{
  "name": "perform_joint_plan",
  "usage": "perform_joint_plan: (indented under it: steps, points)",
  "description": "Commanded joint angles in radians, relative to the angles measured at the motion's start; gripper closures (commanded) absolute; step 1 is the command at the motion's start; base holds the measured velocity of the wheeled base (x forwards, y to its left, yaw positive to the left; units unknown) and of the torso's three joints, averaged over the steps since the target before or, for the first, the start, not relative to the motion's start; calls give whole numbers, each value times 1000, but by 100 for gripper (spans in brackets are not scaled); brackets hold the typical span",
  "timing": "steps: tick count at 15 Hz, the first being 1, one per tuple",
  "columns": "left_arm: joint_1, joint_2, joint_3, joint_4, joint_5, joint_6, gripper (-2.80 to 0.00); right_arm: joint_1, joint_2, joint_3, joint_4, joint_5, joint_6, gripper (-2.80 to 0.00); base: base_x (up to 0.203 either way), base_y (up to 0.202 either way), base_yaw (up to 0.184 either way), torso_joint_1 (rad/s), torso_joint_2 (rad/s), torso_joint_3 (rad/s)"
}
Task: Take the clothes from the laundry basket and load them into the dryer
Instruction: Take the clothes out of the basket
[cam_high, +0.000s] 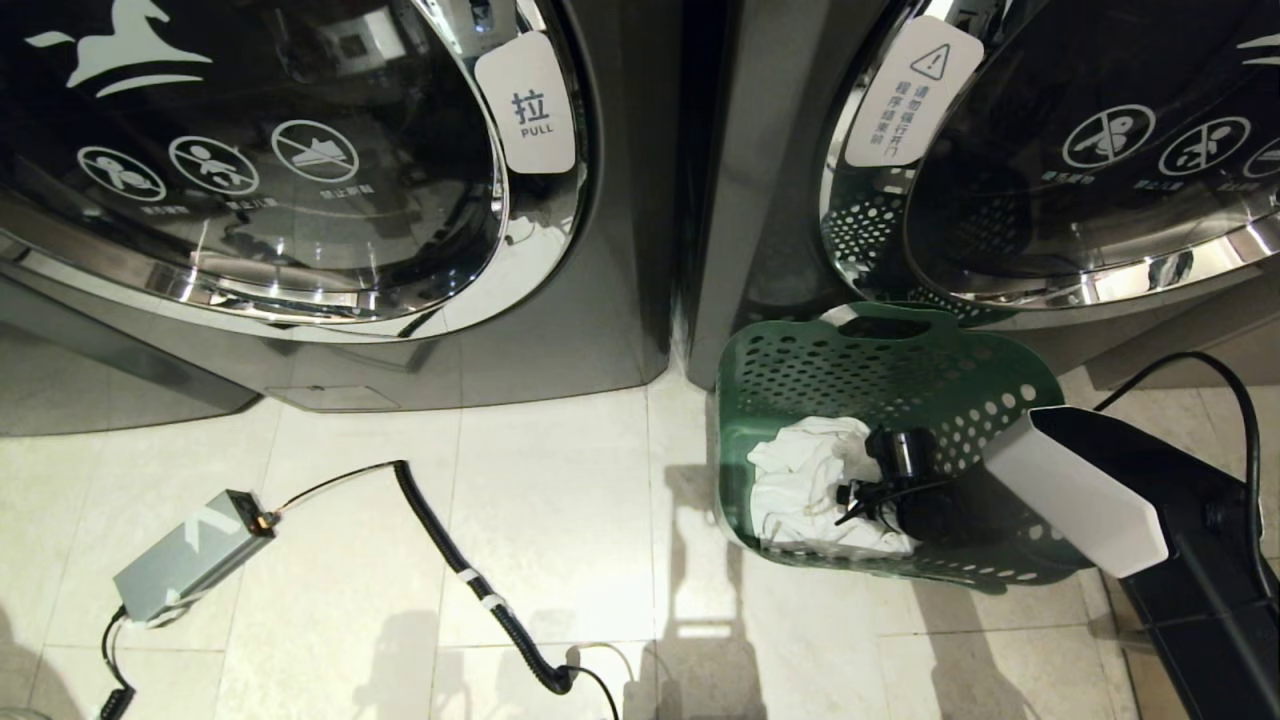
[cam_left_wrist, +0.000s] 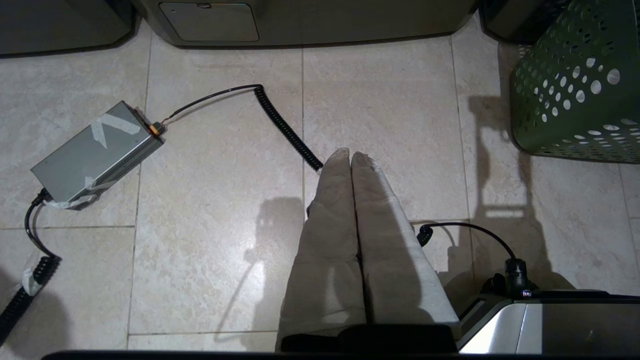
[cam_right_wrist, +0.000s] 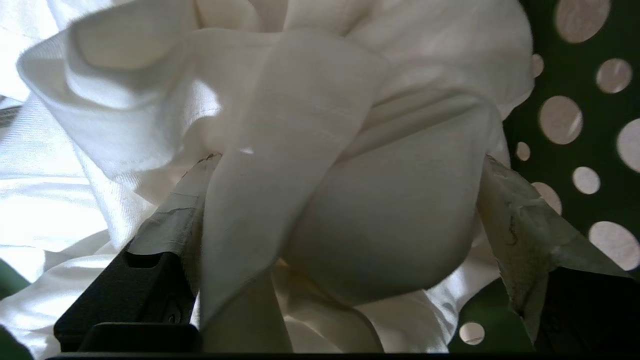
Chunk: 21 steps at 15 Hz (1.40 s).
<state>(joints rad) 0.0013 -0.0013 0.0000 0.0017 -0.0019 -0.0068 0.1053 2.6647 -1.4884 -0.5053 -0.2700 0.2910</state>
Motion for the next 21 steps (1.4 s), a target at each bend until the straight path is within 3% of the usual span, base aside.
perform_joint_plan:
  steps: [1, 4, 5, 16, 21]
  points:
    - [0, 0, 2, 0, -1, -1, 0, 1, 20, -9, -7, -3, 4, -280, 0, 0, 0, 0, 0, 0]
    - [0, 0, 2, 0, 0, -1, 0, 1, 42, -34, -21, -3, 3, -280, 0, 0, 0, 0, 0, 0]
    - [0, 0, 0, 0, 0, -1, 0, 1, 50, -41, -21, -3, 2, 0, 0, 0, 0, 0, 0, 0]
    - [0, 0, 2, 0, 0, 0, 0, 1, 55, -53, -17, -8, 45, 0, 0, 0, 0, 0, 0, 0]
    - [0, 0, 2, 0, 0, 1, 0, 2, -51, -32, 32, -6, 63, 0, 0, 0, 0, 0, 0, 0]
